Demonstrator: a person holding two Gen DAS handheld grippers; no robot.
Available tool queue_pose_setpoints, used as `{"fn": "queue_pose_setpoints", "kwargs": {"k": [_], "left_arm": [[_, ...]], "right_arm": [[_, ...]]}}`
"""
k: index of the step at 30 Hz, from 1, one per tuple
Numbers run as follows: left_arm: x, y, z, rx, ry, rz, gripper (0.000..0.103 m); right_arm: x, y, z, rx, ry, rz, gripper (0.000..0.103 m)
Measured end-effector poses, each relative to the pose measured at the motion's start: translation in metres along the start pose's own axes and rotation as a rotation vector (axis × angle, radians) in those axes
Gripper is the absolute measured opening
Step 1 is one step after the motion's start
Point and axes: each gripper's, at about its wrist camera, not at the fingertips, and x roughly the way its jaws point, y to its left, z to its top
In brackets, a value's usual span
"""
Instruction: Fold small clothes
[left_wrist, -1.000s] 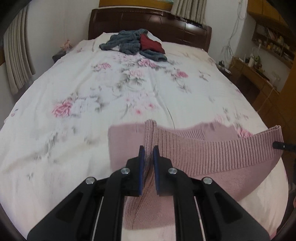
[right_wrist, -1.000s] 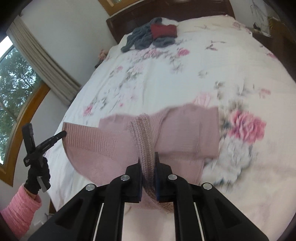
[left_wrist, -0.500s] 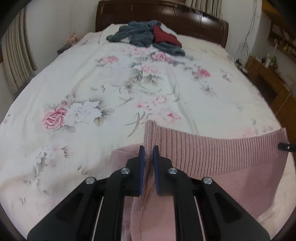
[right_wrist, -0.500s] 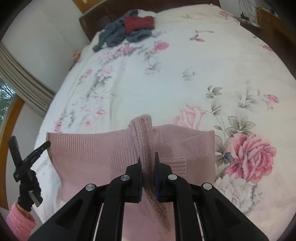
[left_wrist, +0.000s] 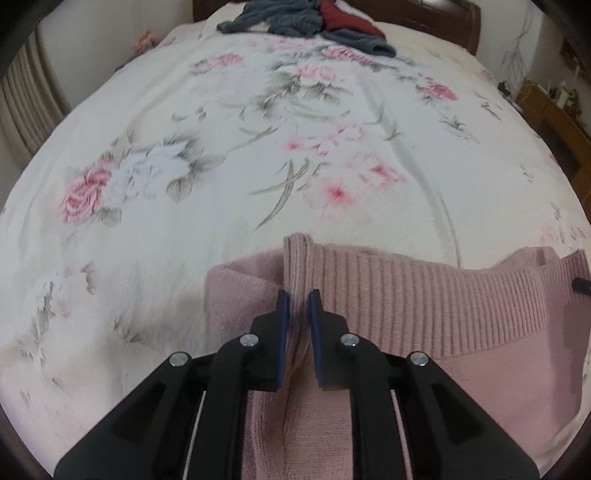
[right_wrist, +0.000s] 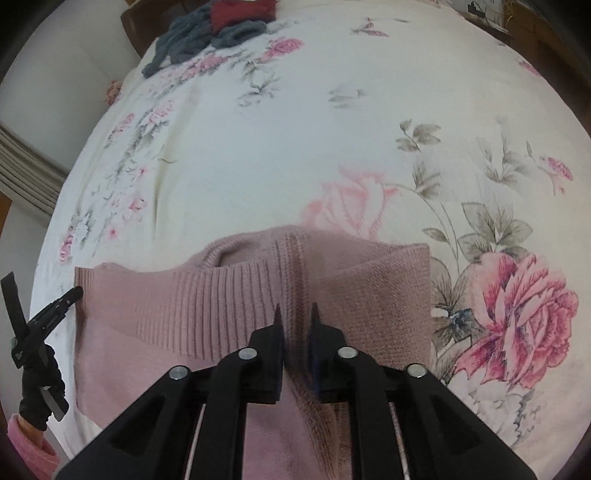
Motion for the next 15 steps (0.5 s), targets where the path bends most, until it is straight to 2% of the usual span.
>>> {"fn": "queue_pose_setpoints", "kwargs": {"k": [2,4,8,10,12,15], "left_arm": [[-0.003,0.004,-0.002,-0.014,0.000,-0.002,0.021],[-0.011,0.013,-0.004,-0.032,0.000,-0.009,0.041],[-0.038,0.028,-0.010,-0.069,-0.027,-0.027,0.049],[-0.056,0.030,-0.017,-0.080,-0.046,-0.053,0.050],[-0.073,0.023,-0.029,-0.061,-0.057,-0.064,0.051],[-0.088,0.006,-0.050,-0.039,-0.049,-0.118,0.055]], "right_arm": [[-0.005,-0.005,-0.004,-0.001,-0.009,-0.012,0.020],[-0.013,-0.011,-0.008,0.005,-0.009,-0.010,0.028],[-0.039,-0.022,-0.024,0.015,-0.011,0.028,0.030],[-0.053,-0.027,-0.039,0.016,-0.004,0.061,0.033],[-0.061,-0.028,-0.055,0.003,0.014,0.066,0.038],[-0.069,-0.029,-0.091,-0.017,0.050,0.086,0.039]]}}
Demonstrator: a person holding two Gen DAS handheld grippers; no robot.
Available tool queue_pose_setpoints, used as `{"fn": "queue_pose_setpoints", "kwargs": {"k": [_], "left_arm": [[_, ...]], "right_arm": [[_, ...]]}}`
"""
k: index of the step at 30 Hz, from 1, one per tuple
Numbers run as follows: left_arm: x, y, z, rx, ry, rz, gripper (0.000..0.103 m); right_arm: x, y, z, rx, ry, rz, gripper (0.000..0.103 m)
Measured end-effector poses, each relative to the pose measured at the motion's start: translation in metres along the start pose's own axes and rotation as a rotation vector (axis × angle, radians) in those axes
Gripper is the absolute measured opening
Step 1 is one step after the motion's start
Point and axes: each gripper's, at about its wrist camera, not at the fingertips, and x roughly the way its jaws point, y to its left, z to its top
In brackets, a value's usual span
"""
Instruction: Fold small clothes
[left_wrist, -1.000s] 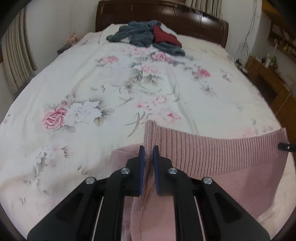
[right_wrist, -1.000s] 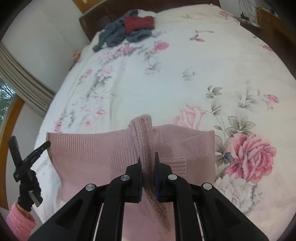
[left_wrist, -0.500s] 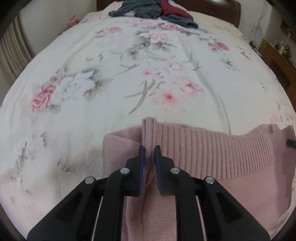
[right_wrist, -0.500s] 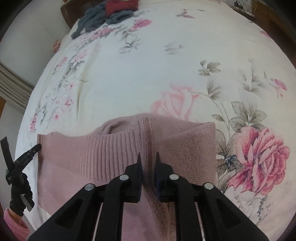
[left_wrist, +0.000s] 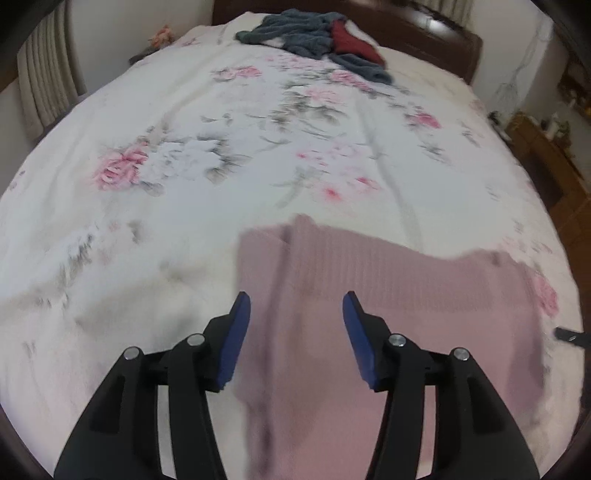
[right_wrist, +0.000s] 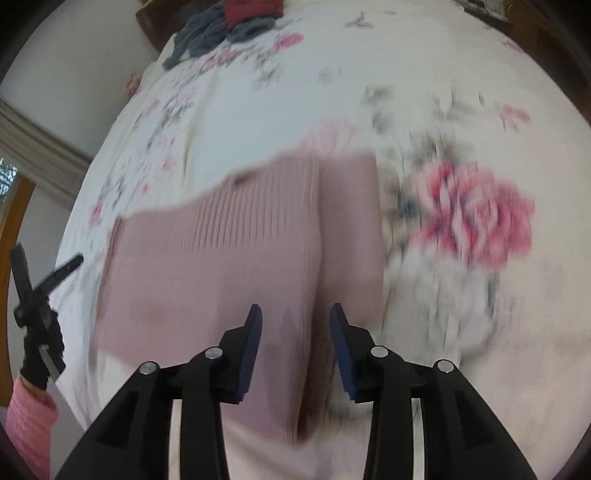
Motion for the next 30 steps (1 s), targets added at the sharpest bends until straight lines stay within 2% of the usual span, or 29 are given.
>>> {"fn": "queue_pose_setpoints", "kwargs": {"k": [3,6,9,13,15,19,25,30], "left_arm": [[-0.003,-0.024,-0.030,0.033,0.036,-0.045,0.056],[0.007,-0.039,-0.050,0.054,0.076,-0.055,0.056],[0.020,-0.047,-0.066,0.049,0.124,-0.057,0.056],[0.040,-0.047,-0.077,0.060,0.176,-0.009,0.056],[0.047,-0.043,-0.078,0.054,0.194,-0.001,0.055],[0.053,-0.034,-0.079,0.033,0.201,-0.008,0.055],[0.058,-0.036,-0.081,0.056,0.203,0.002,0.055],[0.057,-0.035,-0.079,0.051,0.201,-0.001,0.056]], "right_arm": [[0.005,-0.003,-0.034,0.012,0.049,0.039,0.039],[0.018,-0.005,-0.056,0.013,0.095,0.025,0.036],[0.025,-0.007,-0.065,0.035,0.128,0.067,0.009],[0.008,0.000,-0.065,0.011,0.089,0.076,0.007],[0.003,0.002,-0.065,-0.009,0.087,0.050,0.007],[0.017,-0.002,-0.070,-0.008,0.125,0.005,0.007],[0.031,-0.021,-0.078,0.056,0.142,0.033,0.007],[0.032,-0.020,-0.077,0.058,0.149,0.038,0.007]]}}
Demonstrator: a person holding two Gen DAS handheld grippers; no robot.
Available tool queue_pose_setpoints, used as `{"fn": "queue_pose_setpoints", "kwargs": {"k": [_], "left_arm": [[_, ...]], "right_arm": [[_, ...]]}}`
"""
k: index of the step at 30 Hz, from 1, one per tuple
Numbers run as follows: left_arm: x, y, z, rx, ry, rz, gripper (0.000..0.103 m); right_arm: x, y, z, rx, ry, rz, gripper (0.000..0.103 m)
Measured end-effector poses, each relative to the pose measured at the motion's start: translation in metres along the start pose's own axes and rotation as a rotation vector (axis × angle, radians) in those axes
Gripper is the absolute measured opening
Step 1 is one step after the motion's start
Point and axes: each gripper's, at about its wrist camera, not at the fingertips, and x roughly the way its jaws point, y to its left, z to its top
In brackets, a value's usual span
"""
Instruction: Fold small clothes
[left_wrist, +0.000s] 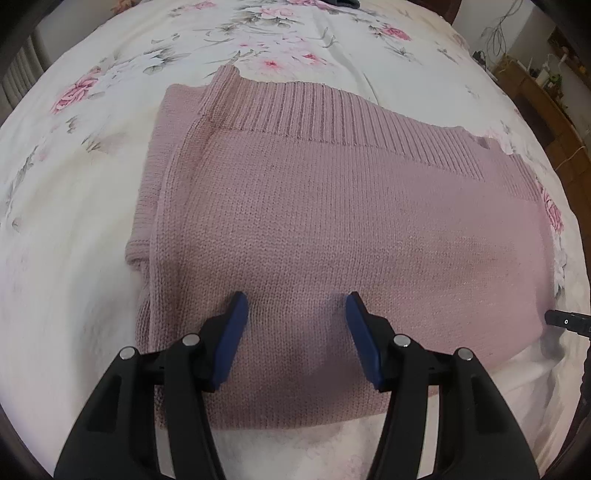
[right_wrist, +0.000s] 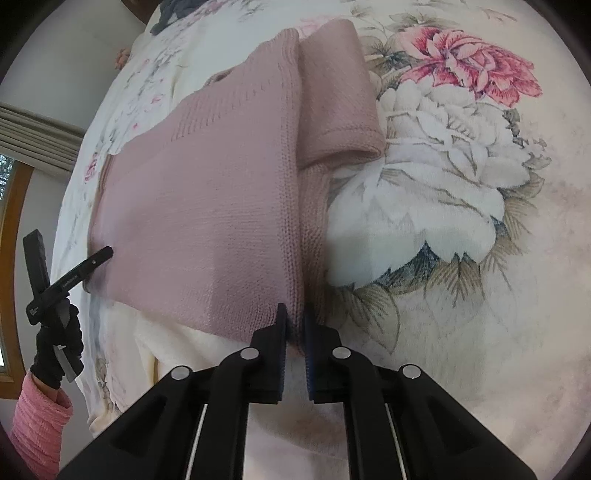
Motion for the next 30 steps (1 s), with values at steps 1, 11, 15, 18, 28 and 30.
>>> {"fn": "queue_pose_setpoints", "kwargs": {"k": [1,11,15,18,28,30], "left_arm": [[-0.001,-0.001,0.000,0.000,0.001,0.002,0.056],[-0.024,-0.030,0.022,0.025,-0.058,-0.051,0.061],[-0.014,-0.045,0.034,0.048,-0.058,-0.043,0.061],[-0.006,-0.047,0.036,0.039,-0.045,-0.047,0.061],[0.016,-0.036,0.039,0.015,-0.007,-0.056,0.061],[0.017,-0.035,0.038,0.015,-0.006,-0.059,0.062]], "right_arm": [[-0.001,0.001,0.001,0.001,0.002,0.004,0.009],[-0.045,-0.003,0.027,-0.002,-0.138,0.038,0.065],[-0.038,-0.025,0.049,0.084,-0.148,0.114,0.071],[-0.022,-0.038,0.065,0.117,-0.135,0.150,0.071],[0.008,-0.029,0.081,0.088,-0.123,0.104,0.047],[0.010,-0.029,0.080,0.083,-0.114,0.133,0.032]]}}
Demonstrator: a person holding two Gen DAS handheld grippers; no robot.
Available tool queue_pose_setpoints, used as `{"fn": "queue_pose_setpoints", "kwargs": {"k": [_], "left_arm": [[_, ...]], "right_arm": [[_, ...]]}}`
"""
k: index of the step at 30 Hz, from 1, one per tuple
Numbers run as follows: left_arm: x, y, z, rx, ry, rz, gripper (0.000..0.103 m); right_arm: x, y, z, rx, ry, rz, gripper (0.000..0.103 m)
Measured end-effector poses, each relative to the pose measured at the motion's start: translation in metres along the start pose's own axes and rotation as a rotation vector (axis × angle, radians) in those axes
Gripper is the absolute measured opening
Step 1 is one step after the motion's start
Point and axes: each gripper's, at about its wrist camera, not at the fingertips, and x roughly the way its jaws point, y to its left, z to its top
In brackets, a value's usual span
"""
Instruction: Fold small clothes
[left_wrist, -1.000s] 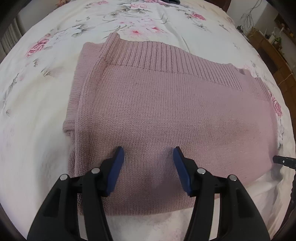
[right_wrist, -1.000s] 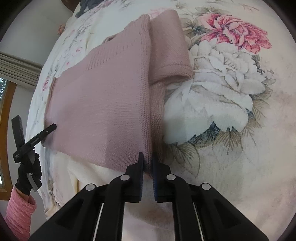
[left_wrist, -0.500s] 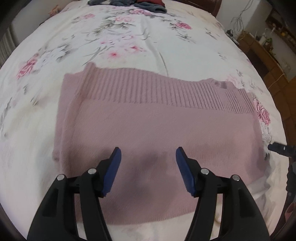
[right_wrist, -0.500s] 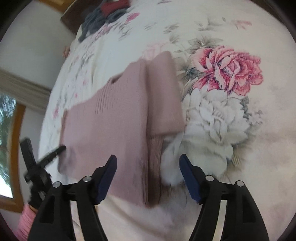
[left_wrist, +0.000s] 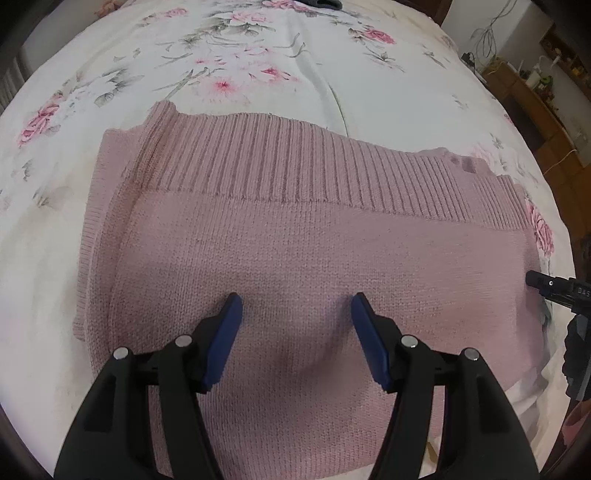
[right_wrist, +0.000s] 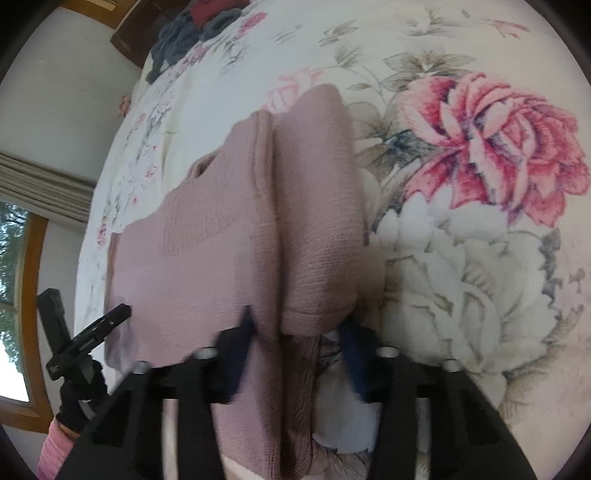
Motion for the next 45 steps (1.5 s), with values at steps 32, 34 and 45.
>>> {"fn": "queue_pose_setpoints", "kwargs": {"k": [32,34,45], "left_arm": [[-0.065,0.054,-0.002,-0.124,-0.086,-0.092,0.065],[-0.068,0.058,-0.002,-0.139,-0.092,-0.102,0.065],[-0.070,0.064,0.000,-0.176,-0.094,-0.154,0.065]], "right_arm": [[0.017,0.223,0.001,-0.354,-0.014,-0.090,0.019],[0.032,0.240,-0.004,-0.393,0.007,-0.110,0.019],[0.105,0.257,-0.022,-0.418,0.098,-0.177,0.019]]}}
